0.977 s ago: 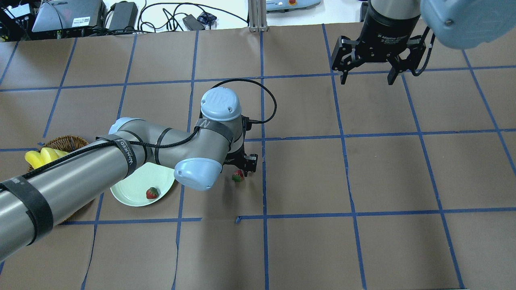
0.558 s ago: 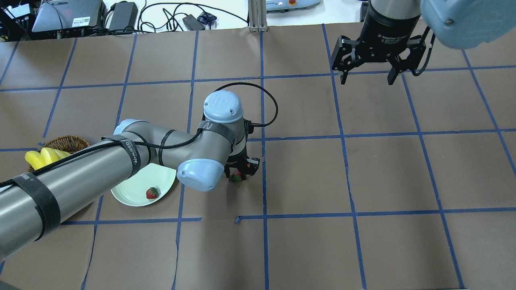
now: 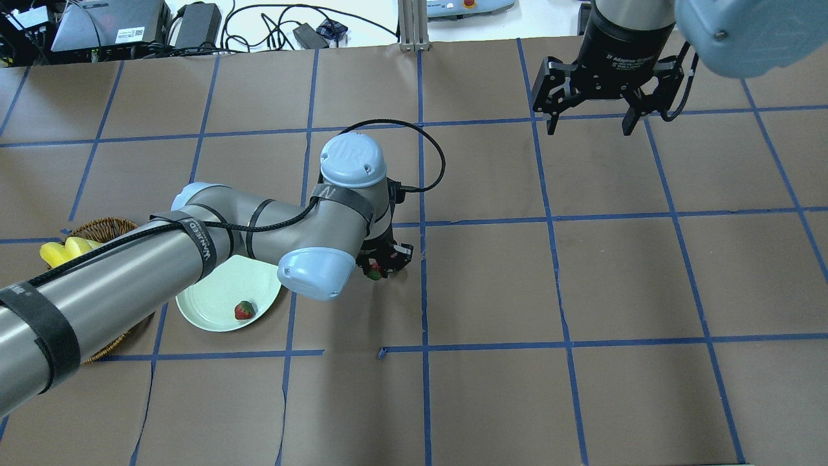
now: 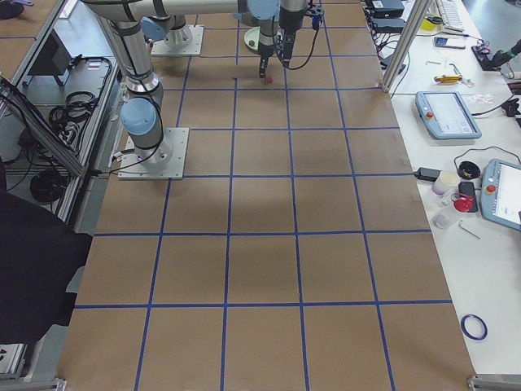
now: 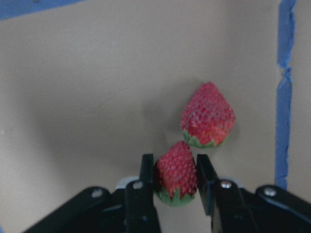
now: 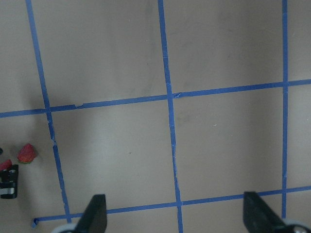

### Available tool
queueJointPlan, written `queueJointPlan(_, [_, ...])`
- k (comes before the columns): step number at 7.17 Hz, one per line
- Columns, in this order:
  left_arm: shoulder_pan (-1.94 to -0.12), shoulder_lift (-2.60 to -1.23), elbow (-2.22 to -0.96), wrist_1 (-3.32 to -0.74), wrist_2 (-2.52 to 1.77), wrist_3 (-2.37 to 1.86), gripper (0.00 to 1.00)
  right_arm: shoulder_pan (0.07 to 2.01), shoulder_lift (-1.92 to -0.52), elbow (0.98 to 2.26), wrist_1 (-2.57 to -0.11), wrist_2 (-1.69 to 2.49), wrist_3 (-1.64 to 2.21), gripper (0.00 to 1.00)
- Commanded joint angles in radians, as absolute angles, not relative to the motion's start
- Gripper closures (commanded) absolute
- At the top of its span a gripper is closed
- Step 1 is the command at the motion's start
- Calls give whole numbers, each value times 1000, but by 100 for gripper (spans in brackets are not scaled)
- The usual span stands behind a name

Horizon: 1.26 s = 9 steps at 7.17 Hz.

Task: Collect all strawberries into plate
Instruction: 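Drop the second strawberry onto the plate with the left gripper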

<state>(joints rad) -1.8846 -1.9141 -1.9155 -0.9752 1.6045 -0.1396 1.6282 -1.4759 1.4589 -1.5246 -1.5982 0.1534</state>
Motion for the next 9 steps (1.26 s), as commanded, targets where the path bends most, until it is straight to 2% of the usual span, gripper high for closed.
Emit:
queueJointPlan(1, [-1751,-1864,-1855,-1156,1689,-115,88,1628,-1474,1459,-1525,-1598,152,0])
queueJointPlan(2, [-1641,-1841,-1847,-1214,1709,-10,88,1628,-1474,1459,-1525,-1598,153,0])
queueJointPlan(4, [-1473,-1836,-1941,-1195,1815,251,89,1628,-1473,1459,-1525,-1598,153,0])
queueJointPlan(6, [-1439,-1864,-2015,-1091,1816,272,89,1628,-1473,1459,-1525,-1598,153,0])
queueJointPlan(8, [-1446,-1852,-2019,-1074,1801,258,7,1628,-1473,1459,-1525,-1598,153,0])
queueJointPlan(9, [-1481,-1836,-1990,-1065,1795,192,7,1628,-1473,1459,-1525,-1598,153,0])
